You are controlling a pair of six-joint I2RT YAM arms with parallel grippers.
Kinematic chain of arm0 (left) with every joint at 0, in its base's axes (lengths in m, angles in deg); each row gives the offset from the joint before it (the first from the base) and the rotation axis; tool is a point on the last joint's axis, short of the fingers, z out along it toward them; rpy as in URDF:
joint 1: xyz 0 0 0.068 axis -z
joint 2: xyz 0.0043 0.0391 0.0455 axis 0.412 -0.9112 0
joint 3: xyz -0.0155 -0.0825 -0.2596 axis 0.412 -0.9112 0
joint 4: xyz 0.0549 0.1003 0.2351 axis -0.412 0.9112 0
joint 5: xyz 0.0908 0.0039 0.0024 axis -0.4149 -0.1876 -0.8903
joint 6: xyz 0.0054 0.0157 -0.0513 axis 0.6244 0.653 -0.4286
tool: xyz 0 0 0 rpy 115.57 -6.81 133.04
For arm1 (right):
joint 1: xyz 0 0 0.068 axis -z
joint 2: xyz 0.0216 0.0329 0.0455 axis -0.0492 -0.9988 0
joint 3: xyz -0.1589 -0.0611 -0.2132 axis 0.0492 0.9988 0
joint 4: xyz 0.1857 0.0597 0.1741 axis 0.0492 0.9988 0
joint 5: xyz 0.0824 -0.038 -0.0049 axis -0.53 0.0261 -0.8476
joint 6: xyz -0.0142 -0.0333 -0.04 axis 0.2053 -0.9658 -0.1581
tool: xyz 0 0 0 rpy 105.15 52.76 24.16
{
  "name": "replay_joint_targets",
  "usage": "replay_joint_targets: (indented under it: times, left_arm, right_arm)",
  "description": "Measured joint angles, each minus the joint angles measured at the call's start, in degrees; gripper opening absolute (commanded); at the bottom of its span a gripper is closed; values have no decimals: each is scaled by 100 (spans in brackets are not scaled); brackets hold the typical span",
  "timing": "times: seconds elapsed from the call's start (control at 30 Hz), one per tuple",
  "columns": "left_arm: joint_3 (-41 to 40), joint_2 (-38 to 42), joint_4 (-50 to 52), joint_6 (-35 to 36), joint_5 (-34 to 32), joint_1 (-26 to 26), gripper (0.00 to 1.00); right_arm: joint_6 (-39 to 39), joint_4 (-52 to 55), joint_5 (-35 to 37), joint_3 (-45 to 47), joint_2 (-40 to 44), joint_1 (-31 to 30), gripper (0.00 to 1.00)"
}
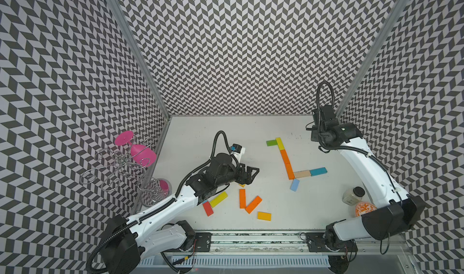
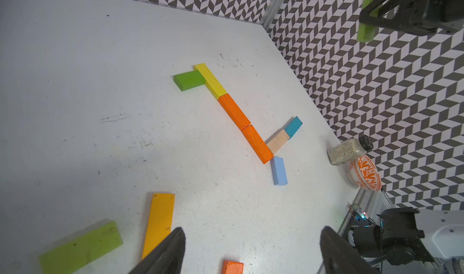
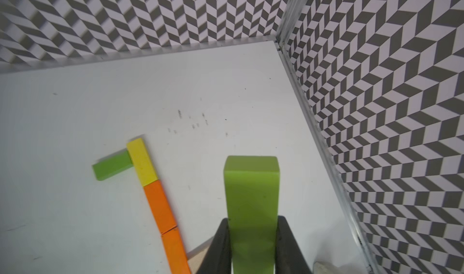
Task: Assemble a giraffe with building blocks
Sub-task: Assemble the building block at the center of the board.
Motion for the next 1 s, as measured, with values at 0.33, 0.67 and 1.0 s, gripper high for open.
replay_joint_targets:
  times: [0.33,0.67,1.0]
  left_arm:
    - [-170,293,-63,-2,271,103,85]
    - [-173,485,-155,-2,391,221,85]
    - [-181,415,-260,-2,542,221,85]
  right_arm:
    - [-1707,-28,-452,1550,262,520,0]
    - [-2603,9,-1250,2883,1071,894,0]
    - [-3832,-509,-1012,3980,1189,955,0]
